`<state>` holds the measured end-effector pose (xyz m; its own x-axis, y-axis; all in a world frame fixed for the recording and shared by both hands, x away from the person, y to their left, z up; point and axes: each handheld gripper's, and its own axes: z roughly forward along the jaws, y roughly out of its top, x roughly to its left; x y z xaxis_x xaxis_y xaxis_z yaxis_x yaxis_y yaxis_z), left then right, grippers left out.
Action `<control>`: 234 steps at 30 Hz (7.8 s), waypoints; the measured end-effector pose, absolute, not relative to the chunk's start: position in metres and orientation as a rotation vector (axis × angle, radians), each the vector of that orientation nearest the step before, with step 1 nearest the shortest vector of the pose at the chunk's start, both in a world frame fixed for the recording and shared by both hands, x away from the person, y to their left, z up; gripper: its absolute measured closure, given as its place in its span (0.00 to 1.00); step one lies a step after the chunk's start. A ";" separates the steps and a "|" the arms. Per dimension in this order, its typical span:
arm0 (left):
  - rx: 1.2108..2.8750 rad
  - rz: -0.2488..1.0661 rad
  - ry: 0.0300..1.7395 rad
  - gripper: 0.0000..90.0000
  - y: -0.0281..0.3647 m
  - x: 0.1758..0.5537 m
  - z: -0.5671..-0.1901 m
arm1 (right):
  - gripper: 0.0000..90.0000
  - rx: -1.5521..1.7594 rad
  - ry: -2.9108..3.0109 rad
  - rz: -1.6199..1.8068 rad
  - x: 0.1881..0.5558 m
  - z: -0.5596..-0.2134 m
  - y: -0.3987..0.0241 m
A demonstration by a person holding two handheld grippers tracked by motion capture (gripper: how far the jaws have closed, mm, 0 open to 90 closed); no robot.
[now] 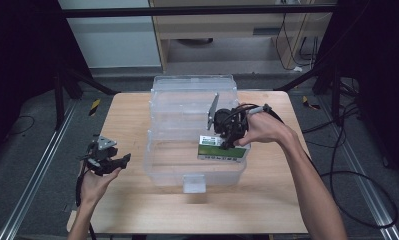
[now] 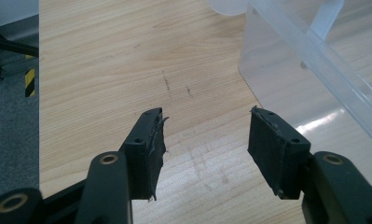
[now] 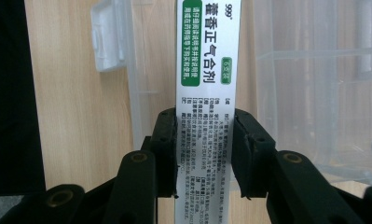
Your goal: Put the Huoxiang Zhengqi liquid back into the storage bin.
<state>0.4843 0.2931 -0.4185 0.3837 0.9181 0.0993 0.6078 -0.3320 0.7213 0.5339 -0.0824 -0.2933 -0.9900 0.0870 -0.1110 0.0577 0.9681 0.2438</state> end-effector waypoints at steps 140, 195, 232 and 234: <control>2.077 0.682 1.275 0.51 0.287 0.483 -0.417 | 0.60 0.128 2.965 0.537 0.506 -0.325 -0.080; 2.078 0.686 1.269 0.51 0.287 0.482 -0.416 | 0.62 0.178 3.126 0.409 0.498 -0.401 -0.039; 2.053 0.738 1.170 0.50 0.277 0.487 -0.386 | 0.64 0.188 3.142 0.433 0.498 -0.412 -0.038; 2.057 0.737 1.150 0.50 0.274 0.490 -0.382 | 0.64 0.193 3.141 0.429 0.498 -0.412 -0.038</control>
<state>0.4899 0.2742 -0.3817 0.4545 0.8775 0.1532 0.5055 -0.3957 0.7667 0.4978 -0.0380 -0.4123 -0.9921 0.1154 0.0502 0.1246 0.9561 0.2652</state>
